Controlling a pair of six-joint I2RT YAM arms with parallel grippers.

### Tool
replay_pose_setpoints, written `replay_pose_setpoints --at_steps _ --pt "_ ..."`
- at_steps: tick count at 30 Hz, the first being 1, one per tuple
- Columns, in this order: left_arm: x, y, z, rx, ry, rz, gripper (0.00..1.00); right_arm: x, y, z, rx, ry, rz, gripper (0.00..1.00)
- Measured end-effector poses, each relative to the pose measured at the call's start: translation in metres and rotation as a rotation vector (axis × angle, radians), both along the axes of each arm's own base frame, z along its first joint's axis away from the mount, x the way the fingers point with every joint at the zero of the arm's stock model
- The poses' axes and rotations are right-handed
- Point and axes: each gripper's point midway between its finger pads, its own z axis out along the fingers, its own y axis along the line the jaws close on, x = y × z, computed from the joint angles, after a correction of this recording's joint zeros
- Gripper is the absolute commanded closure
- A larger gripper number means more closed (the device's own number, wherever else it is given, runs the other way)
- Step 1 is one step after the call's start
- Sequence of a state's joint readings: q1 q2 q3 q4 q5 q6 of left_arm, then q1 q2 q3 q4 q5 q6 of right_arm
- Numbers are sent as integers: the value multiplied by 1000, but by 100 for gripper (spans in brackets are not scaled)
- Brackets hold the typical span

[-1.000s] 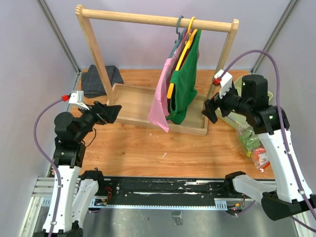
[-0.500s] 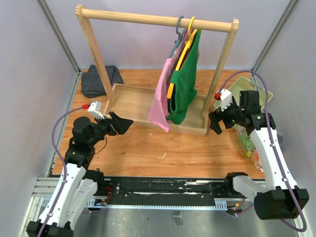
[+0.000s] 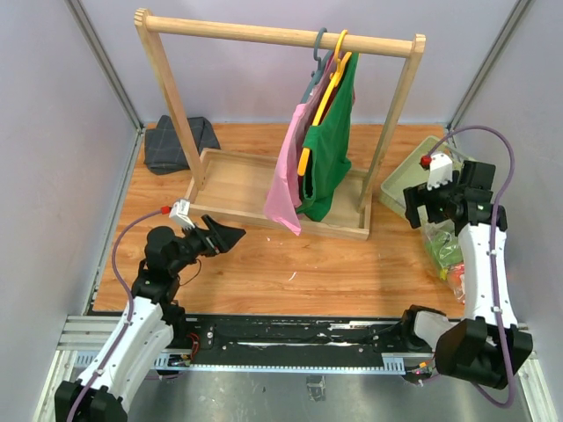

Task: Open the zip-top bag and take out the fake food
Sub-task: Pick up the zipper food storage bag at the center of the board.

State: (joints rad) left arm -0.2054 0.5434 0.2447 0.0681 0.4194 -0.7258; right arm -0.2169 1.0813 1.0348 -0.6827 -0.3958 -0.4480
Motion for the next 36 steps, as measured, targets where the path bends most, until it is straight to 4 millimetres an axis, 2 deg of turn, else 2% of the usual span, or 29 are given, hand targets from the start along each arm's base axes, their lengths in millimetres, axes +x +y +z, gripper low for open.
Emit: replay_pose_setpoints --at_steps 5,9,12,15,18,23,31,36 --pt "5 -4 17 -42 -61 -7 1 -9 -45 -4 -106 29 -134 2" --pt "6 -5 28 -70 -105 -5 2 -36 -86 -13 -212 112 -211 2" --pt "6 -5 28 -88 -113 -3 2 -58 -107 -18 -264 157 -230 2" --pt "7 -6 32 -94 -131 -5 2 -74 -108 -29 -280 200 -205 2" --pt "7 -7 34 -97 -140 -12 2 -82 -99 -43 -264 232 -137 1" --pt "5 -9 39 -119 -146 -22 2 -78 -94 -56 -236 254 -64 2" --pt "-6 -8 45 -167 -177 -27 3 -75 -91 -91 -189 345 0 1" --pt "-7 -9 47 -177 -179 -30 4 -74 -91 -93 -202 347 13 2"
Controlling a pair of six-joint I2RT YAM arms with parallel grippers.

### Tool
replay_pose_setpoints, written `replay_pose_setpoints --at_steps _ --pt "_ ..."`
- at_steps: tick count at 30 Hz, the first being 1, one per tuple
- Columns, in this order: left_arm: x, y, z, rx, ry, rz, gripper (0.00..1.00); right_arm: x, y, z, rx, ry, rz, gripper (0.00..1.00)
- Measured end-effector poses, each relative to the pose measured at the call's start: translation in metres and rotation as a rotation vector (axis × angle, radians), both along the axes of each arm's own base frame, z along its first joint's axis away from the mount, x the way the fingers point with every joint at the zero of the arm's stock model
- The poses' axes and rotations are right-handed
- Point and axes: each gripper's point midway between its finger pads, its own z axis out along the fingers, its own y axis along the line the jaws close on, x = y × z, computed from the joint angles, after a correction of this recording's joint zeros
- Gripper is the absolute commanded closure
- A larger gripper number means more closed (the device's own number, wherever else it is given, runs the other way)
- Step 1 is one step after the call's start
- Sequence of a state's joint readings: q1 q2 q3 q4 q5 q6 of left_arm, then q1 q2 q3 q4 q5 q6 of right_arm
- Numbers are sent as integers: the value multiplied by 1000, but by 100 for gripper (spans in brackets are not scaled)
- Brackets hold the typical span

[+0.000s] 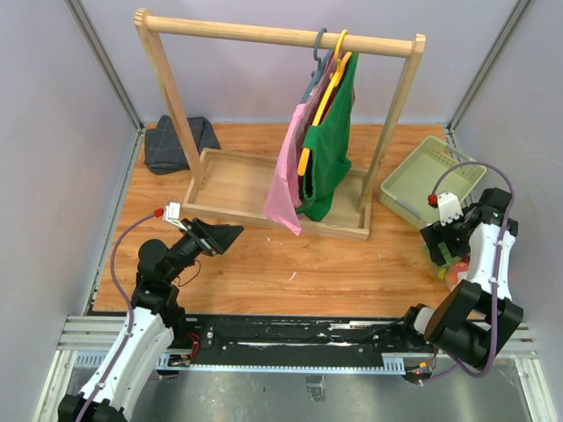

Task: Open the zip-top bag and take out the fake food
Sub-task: Pick up the zipper food storage bag at the center of the board.

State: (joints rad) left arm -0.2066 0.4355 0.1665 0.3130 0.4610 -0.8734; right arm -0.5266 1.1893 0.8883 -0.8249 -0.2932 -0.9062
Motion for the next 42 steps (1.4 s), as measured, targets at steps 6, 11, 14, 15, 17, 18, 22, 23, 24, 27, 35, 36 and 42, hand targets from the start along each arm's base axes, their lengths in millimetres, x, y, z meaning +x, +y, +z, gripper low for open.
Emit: replay_pose_setpoints --at_steps 6,11,14,15,17,18,22,23,24,27,35,36,42 --pt "-1 -1 0 1 1 -6 4 -1 -1 -4 -11 2 6 8" --pt "-1 -1 -1 1 2 -7 4 0 -2 -5 -21 2 10 65" --pt "-1 -1 -1 2 2 -9 4 -2 -1 -6 -14 12 11 87" --pt "-1 -1 -1 2 3 -9 4 -2 0 -6 -8 17 13 92" --pt "-1 -1 -2 2 5 -10 4 -5 4 -5 8 29 21 99" --pt "-2 -1 -3 2 5 -11 4 -7 7 -3 20 36 23 99" --pt "-3 -2 -3 4 4 -17 5 -10 22 11 64 41 59 99" --pt "-3 -2 -3 6 0 -22 5 -10 28 17 80 39 77 99" --pt "-4 -3 -3 9 -2 -24 5 -12 36 25 97 37 99 99" --pt "-5 -4 -3 18 -12 -37 6 -14 61 52 146 13 174 99" --pt "-9 -7 5 57 -69 -72 8 -16 162 126 291 -76 524 99" --pt "-10 -7 8 63 -83 -76 8 -17 178 131 317 -70 580 99" --pt "-15 -8 29 93 -196 -90 9 -34 260 135 443 40 857 99"
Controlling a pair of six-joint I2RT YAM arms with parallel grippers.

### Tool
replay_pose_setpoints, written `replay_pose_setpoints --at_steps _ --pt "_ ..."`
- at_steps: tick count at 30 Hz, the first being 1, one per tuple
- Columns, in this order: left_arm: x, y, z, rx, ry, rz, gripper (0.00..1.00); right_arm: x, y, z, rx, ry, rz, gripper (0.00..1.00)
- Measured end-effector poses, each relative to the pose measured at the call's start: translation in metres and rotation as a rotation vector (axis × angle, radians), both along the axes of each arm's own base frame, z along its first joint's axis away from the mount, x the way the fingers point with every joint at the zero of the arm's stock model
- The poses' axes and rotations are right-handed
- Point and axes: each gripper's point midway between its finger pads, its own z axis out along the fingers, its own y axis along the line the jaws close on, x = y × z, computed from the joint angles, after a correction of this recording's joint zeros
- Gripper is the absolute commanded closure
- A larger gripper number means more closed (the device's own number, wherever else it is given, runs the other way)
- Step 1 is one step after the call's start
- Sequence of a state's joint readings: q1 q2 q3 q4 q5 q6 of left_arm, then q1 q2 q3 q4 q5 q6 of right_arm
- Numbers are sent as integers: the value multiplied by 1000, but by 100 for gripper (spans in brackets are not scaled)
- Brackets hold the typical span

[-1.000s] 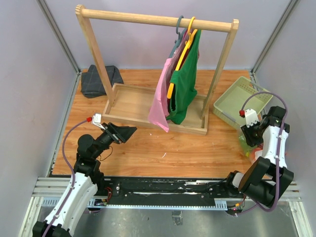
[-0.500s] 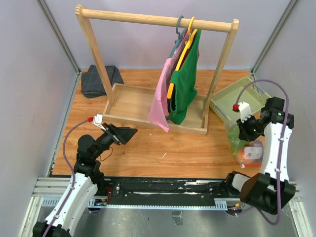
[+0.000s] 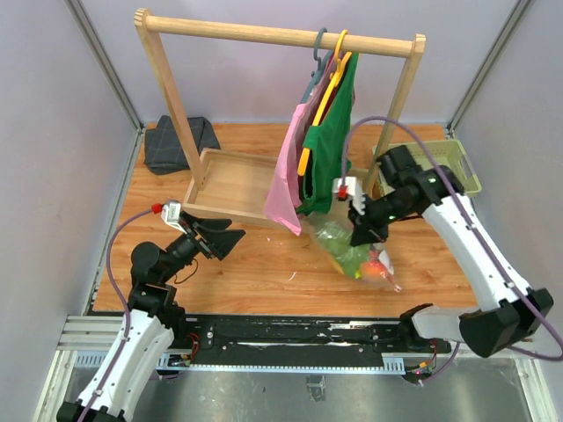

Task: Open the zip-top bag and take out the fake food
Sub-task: Pick up the zipper food storage bag at the center of the board.

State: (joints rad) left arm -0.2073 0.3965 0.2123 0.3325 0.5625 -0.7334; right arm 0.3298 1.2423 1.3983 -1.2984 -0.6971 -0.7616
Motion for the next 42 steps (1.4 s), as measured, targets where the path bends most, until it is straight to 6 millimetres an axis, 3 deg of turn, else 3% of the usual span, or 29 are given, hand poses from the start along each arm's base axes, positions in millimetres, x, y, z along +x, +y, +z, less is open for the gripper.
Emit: replay_pose_setpoints --at_steps 3,7,10,14,19,22,25,27,30,36,42 --pt "-2 -3 5 2 -33 -15 9 -18 38 -6 12 44 163 97" --pt "-11 -17 10 8 -71 -77 13 -31 74 -17 23 80 298 95" --pt "-20 -34 10 18 -94 -141 18 -24 92 -22 48 105 331 95" --pt "-34 -57 5 57 -144 -217 15 -12 108 -29 83 102 363 95" --pt "-58 -83 8 95 -318 -282 12 -15 114 -36 127 105 403 95" --pt "-59 -91 13 135 -445 -284 8 -20 113 -42 137 117 422 95" --pt "-55 -92 3 201 -570 -268 6 -24 111 -46 141 115 443 95" --pt "-57 -92 -14 258 -646 -278 7 -27 109 -48 146 117 455 95" --pt "-61 -96 -35 330 -713 -323 12 -28 110 -48 155 110 468 95" --pt "-60 -112 -39 372 -792 -400 26 -29 110 -48 165 102 486 93" --pt "-60 -123 -48 371 -775 -459 51 -31 110 -51 165 111 501 88"
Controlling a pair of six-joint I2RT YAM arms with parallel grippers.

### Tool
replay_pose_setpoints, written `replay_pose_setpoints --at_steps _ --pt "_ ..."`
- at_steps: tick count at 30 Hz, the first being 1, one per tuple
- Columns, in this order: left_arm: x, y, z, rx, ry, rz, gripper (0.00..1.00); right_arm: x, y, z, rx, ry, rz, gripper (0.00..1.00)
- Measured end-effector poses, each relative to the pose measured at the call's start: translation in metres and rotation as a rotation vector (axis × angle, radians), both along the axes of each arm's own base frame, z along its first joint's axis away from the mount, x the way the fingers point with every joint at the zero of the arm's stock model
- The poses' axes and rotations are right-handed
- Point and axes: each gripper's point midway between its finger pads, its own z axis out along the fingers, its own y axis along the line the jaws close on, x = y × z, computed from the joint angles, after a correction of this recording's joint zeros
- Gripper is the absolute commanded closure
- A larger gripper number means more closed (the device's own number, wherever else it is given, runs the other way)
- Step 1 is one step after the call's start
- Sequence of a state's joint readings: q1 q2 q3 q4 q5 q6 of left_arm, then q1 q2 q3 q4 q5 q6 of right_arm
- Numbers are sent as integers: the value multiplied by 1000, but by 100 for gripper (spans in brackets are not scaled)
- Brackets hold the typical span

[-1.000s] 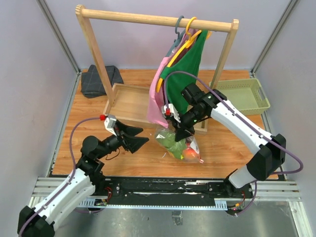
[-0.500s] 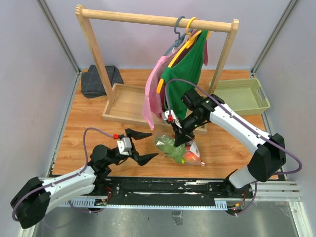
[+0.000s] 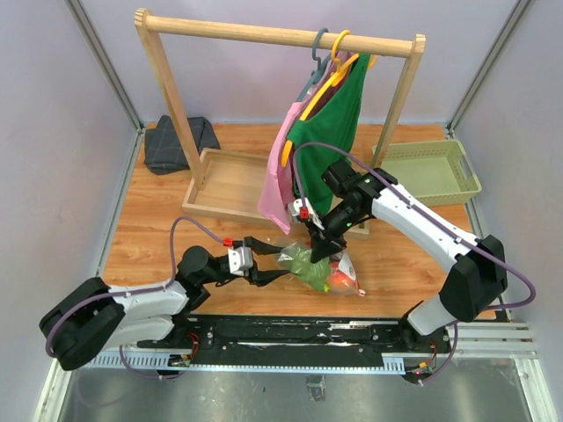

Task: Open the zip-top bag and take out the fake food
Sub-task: Pick up the zipper food storage bag at the center of the board, then adjust the zipper food storage bag at the center of the board.

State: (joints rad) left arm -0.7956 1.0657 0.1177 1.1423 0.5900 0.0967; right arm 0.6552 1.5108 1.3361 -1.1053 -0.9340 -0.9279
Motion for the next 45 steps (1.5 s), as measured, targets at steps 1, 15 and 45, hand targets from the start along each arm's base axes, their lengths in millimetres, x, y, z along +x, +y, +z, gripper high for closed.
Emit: replay_pose_setpoints --at_steps 1,15,45 --pt "0 -1 -2 1 9 -7 56 0 0 -1 -1 1 2 87" --pt "-9 7 -12 -117 242 3 100 -7 -4 -2 1 9 41 37" --pt "30 96 94 -694 478 385 100 2 -69 45 264 -258 -143 1"
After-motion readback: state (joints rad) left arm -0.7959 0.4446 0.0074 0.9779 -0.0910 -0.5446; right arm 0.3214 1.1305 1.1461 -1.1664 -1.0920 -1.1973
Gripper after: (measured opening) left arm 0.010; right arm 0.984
